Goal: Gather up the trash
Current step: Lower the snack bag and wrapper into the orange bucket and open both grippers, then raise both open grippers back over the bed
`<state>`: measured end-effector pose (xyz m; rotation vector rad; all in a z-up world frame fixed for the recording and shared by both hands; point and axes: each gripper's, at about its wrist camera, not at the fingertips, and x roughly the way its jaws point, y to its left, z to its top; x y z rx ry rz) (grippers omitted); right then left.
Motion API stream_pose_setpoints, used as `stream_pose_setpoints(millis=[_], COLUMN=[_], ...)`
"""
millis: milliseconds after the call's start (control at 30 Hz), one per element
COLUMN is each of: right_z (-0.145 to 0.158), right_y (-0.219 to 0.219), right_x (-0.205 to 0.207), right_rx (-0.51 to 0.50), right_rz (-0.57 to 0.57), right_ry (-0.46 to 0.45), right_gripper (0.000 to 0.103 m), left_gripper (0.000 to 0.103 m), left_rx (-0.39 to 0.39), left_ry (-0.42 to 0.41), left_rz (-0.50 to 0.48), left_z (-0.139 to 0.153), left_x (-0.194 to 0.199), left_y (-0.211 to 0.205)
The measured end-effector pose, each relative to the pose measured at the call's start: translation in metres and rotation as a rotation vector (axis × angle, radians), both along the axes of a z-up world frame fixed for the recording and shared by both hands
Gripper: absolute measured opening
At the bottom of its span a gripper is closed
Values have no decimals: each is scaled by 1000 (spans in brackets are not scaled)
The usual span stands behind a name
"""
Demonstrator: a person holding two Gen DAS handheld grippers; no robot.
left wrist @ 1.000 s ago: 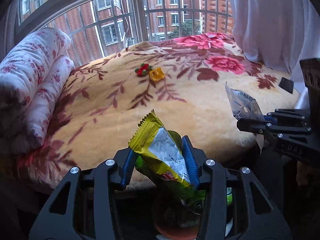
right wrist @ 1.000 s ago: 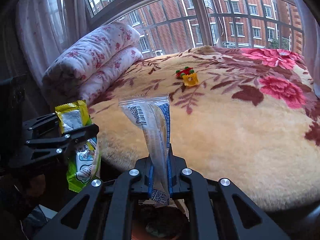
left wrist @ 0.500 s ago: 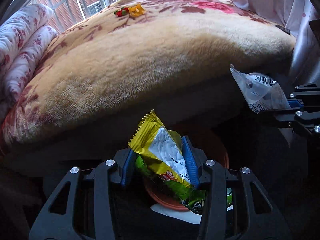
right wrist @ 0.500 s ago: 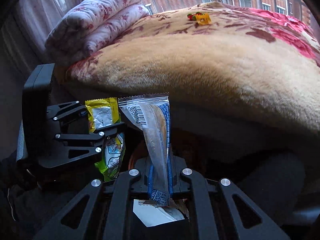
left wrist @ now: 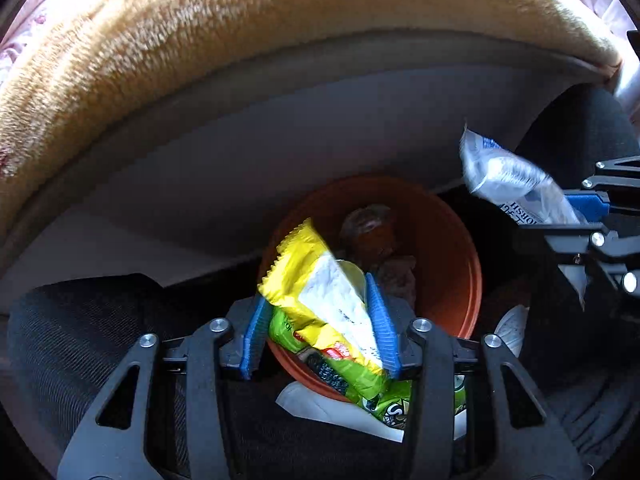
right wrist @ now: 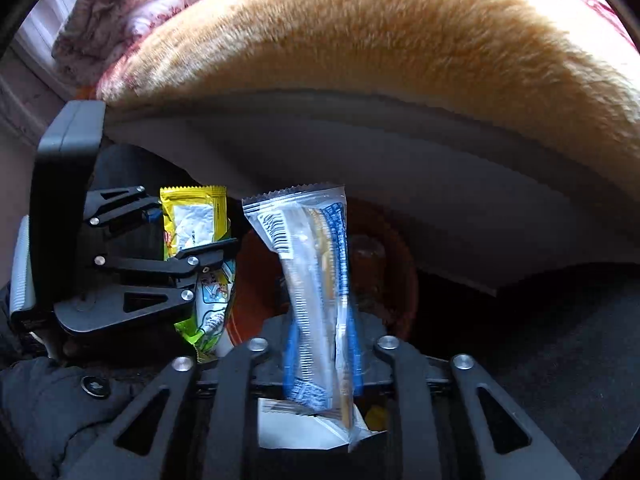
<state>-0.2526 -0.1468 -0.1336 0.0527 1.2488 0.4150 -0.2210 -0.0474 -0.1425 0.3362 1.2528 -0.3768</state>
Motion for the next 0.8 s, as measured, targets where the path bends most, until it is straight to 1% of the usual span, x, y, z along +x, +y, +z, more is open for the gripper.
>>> stream_pose_setpoints(millis=[33,67,133,333,500,567,633,700,767,800], right_z=[-2,-2,-3,0,4,7,18,32,55,67], right_y=[1,1,1,-11,-18,-16,-15,-12,-14,-16], right_x=[2,3,4,5,7,4,3,0,2,4], right_rx=[-4,-5,-3,3,3,5,6,25,48,58], right_rz=[3,3,-1,-22,-24,-17,-9,4,7,5], right_ry=[2,5,10,13,7,0,-9,-33,-82,-111], right_gripper=[35,38,38,39,40,40,40,41,47,49], left_gripper=[60,67,71,72,72,72,72,72,72,72], left_rx=[5,3,-7,-32,-46,-61,-85,-118,-155,-178], left_ry=[12,21,35,59,54,48,28,1,-34,-53], left_rz=[1,7,19,50,65,59,52,44,36,29], left_z=[-2,-3,-4,-5,-1,5,12,27,43,53], left_x=[3,4,6,8,11,9,5,8,9,9], left_y=[0,1,4,11,14,22,27,32,35,37])
